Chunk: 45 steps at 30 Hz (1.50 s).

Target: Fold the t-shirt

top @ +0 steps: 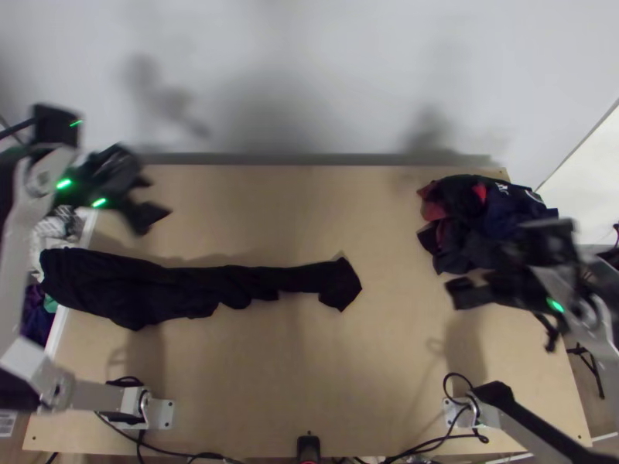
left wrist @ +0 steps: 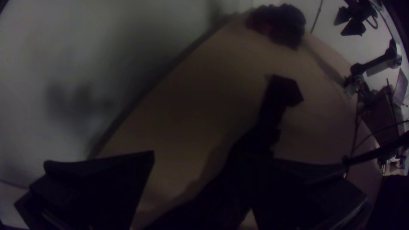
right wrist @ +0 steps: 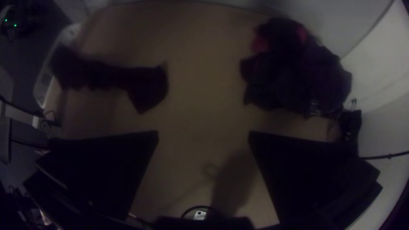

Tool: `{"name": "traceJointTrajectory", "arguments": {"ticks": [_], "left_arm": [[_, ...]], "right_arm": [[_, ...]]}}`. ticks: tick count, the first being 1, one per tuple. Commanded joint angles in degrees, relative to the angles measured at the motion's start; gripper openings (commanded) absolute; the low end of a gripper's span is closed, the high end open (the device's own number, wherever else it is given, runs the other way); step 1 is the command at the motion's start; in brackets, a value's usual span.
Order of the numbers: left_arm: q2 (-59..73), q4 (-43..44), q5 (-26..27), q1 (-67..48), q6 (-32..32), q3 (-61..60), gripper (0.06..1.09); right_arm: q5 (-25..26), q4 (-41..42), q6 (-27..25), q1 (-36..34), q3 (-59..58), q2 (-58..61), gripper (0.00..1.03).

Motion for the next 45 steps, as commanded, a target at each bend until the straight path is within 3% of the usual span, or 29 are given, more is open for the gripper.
{"name": "traceJointTrajectory", "arguments": {"ticks": [1, 7, 12, 19, 25, 33, 37, 45], "left_arm": [[-11.02, -3.11, 0.09, 18.17, 13.25, -18.74, 0.97], [-14.1, -2.84, 0.09, 25.73, 17.64, -29.38, 0.94], [-14.54, -2.14, 0.18, 34.87, 24.85, -35.09, 0.81], [-15.42, 0.5, -0.17, 37.07, 28.63, -41.86, 0.82], [-14.54, 5.95, 0.0, 39.09, 28.01, -41.94, 0.85], [-14.71, 9.81, 0.18, 39.18, 26.34, -44.4, 0.9], [-16.38, 11.75, 0.36, 39.18, 25.99, -47.22, 1.02], [-18.4, 13.24, 0.53, 39.0, 25.73, -50.47, 1.02]], "right_arm": [[-0.12, 1.93, -1.1, 16.47, 3.93, 13.99, 0.99], [-0.3, 4.92, -1.01, 31.59, 13.69, 30.16, 0.98], [-0.82, 7.29, -3.03, 39.32, 23.62, 44.57, 0.98], [-3.81, 7.29, -3.82, 41.69, 41.55, 61.89, 0.98], [-4.6, 7.03, -2.94, 43.36, 57.99, 71.2, 0.98], [-4.6, 11.42, -1.54, 46.53, 58.78, 75.51, 0.97], [-4.6, 12.57, -1.45, 46.79, 57.72, 76.91, 0.95], [-4.43, 19.25, 0.4, 46.61, 56.32, 79.38, 0.92]]}}
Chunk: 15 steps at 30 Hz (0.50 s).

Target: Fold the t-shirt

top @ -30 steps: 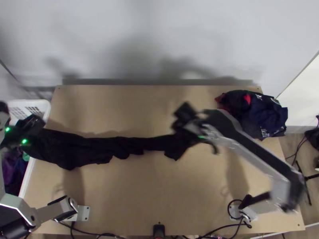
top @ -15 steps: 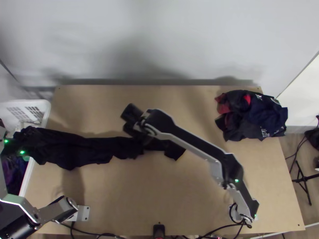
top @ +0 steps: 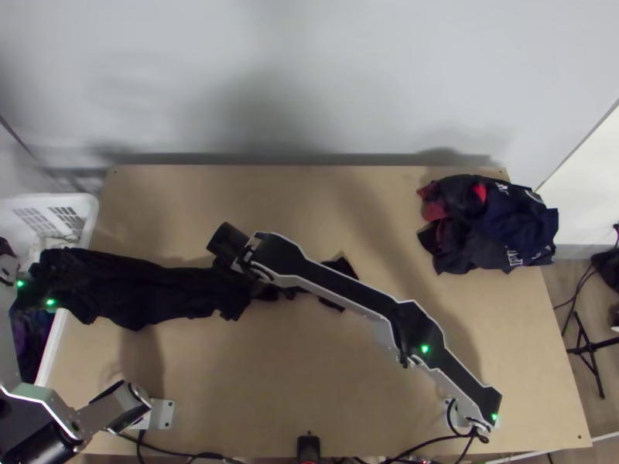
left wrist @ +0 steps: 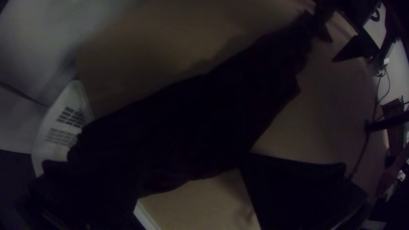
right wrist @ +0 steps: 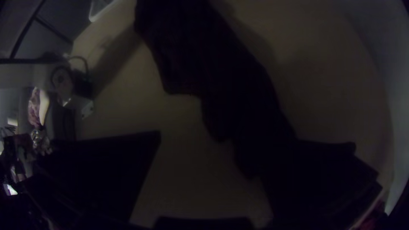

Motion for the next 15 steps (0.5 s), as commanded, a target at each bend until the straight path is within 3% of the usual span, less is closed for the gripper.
{"name": "traceJointTrajectory", "arguments": {"ticks": [1, 5, 7, 11, 15], "left_arm": [[-1.71, 1.5, 0.07, -0.28, -0.3, -2.89, 1.02], [-1.88, 1.5, 0.16, -0.72, -0.13, -3.06, 1.02], [-1.79, 1.5, 0.07, -0.81, 0.05, -3.33, 1.02], [-1.79, 1.59, 0.16, -1.16, -0.22, -3.5, 1.02], [-1.88, 2.03, 0.16, -1.33, -0.3, -4.73, 1.02]], "right_arm": [[0.29, 5.35, 1.34, 0.21, -0.95, 3.08, 0.92], [0.82, 8.34, 2.48, 0.21, -1.04, 3.95, 0.86], [1.17, 9.04, 2.39, 0.39, -1.39, 4.31, 0.78], [2.14, 13.87, 2.13, 0.3, -3.85, 4.31, 0.52], [6.01, 18.44, -1.74, -0.14, -4.46, 5.1, 0.08]]}}
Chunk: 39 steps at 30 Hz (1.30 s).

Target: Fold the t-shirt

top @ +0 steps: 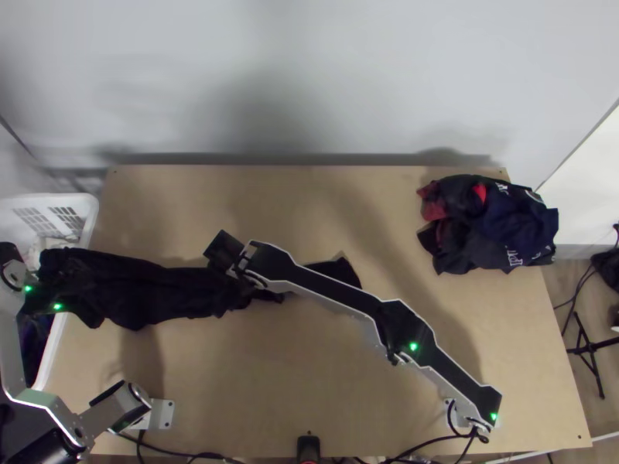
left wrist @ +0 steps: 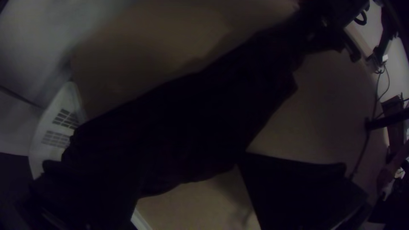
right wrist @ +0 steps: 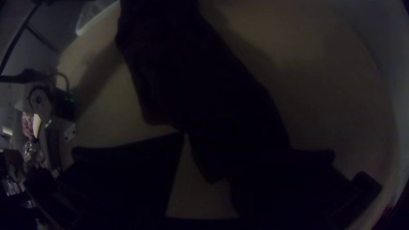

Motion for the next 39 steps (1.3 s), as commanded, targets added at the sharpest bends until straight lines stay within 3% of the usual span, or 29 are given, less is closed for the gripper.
{"name": "traceJointTrajectory", "arguments": {"ticks": [1, 10, 11, 13, 14, 16, 18, 23, 25, 35, 37, 39], "left_arm": [[-0.18, 0.63, -0.04, -0.55, -0.04, -1.85, 1.01], [0.53, 2.66, -0.04, -3.18, -0.66, -4.84, 1.0], [0.61, 2.83, -0.04, -3.45, -0.92, -4.84, 1.0], [0.61, 2.92, 0.05, -3.54, -1.1, -4.84, 1.0], [0.61, 3.01, 0.05, -3.54, -1.1, -4.75, 1.01], [0.61, 3.01, -0.04, -3.54, -1.18, -4.75, 1.01], [0.53, 3.01, 0.05, -3.54, -1.27, -4.93, 1.01], [0.35, 2.92, -0.04, -4.06, -1.27, -5.45, 1.02], [0.35, 2.83, -0.04, -4.06, -1.01, -5.37, 1.02], [0.35, 2.74, -0.04, -3.1, -0.57, -4.4, 1.02], [0.35, 2.74, -0.04, -3.1, -0.57, -4.57, 1.02], [0.35, 2.83, -0.04, -3.18, -0.48, -4.75, 1.02]], "right_arm": [[4.44, 6.18, -4.54, -0.38, -1.53, 1.25, 0.03], [4.44, 5.66, -4.1, -4.25, -6.81, -3.94, 0.03], [4.44, 5.57, -3.4, -4.69, -6.81, -4.02, 0.12], [4.35, 4.87, -2.52, -4.86, -6.54, -3.76, 0.47], [4.35, 3.64, -2.43, -4.77, -6.11, -3.67, 0.5], [4.44, 2.93, -2.61, -4.51, -6.02, -3.67, 0.38], [4.35, 2.93, -2.52, -4.33, -5.58, -3.32, 0.4], [3.65, -3.4, -2.52, -2.93, -1.8, -0.68, 0.78], [3.47, -6.3, -2.87, -1.87, 0.05, 0.02, 0.86], [0.92, -8.41, -3.22, 0.41, 0.22, -3.41, 0.88], [0.92, -8.41, -3.57, 0.32, -0.39, -2.79, 0.82], [0.92, -8.14, -4.89, 0.15, -0.57, -1.56, 0.67]]}}
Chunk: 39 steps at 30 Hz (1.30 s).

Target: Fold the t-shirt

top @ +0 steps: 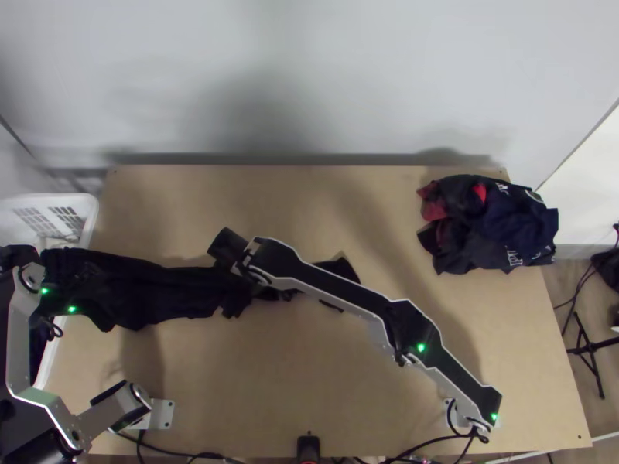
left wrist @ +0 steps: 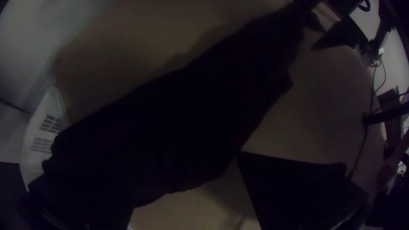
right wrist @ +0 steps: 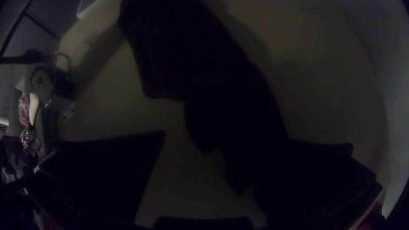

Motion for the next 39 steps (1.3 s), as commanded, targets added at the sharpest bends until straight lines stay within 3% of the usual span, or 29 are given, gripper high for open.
{"name": "traceJointTrajectory", "arguments": {"ticks": [1, 5, 10, 12, 14, 17, 20, 23, 24, 27, 28, 39], "left_arm": [[0.09, 0.03, 0.01, 0.16, 0.39, -0.12, 1.02], [-0.09, 0.03, 0.01, 0.16, 0.39, -1.08, 1.02], [-0.44, 0.03, 0.01, 0.25, 0.48, -1.7, 1.02], [-0.44, 0.03, 0.01, 0.25, 0.48, -1.87, 1.02], [-0.44, 0.12, 0.01, 0.16, 0.48, -2.14, 1.01], [-0.35, 0.21, 0.1, -0.28, 0.39, -2.84, 0.97], [-0.26, 0.21, 0.1, -1.07, 0.31, -4.07, 0.8], [0.0, 0.3, 0.1, -1.86, 0.22, -4.95, 0.75], [0.09, 0.3, 0.27, -2.04, 0.22, -5.04, 0.75], [-0.26, 0.3, 0.97, -2.48, -0.13, -5.04, 0.98], [-0.26, 0.3, 1.15, -2.74, -0.22, -5.3, 1.0], [1.06, 9.17, 1.15, -11.09, -3.03, -12.07, 1.02]], "right_arm": [[-0.45, 0.23, -1.74, 0.12, -0.46, 1.68, 0.61], [-0.45, 4.1, -2.36, -1.19, -1.08, 4.49, 0.45], [-0.45, 5.33, -2.36, -1.81, -1.08, 5.89, 0.43], [-0.37, 7.7, -3.15, -1.63, -1.43, 5.63, 0.16], [-0.37, 9.73, -3.77, -1.63, -1.25, 5.45, 0.03], [-0.37, 9.73, -3.5, -2.07, -0.55, 5.37, 0.03], [-0.37, 9.29, -3.33, -2.95, -2.13, 2.99, 0.03], [-0.45, 9.29, -3.15, -4.01, -5.56, -0.87, 0.03], [-0.45, 9.29, -3.15, -4.45, -6.35, -1.93, 0.03], [-0.45, 9.29, -3.06, -4.8, -8.11, -4.39, 0.03], [-0.45, 9.29, -3.06, -4.71, -8.37, -4.92, 0.03], [-0.45, 9.2, -2.54, -3.74, -11.8, -9.4, 0.03]]}}
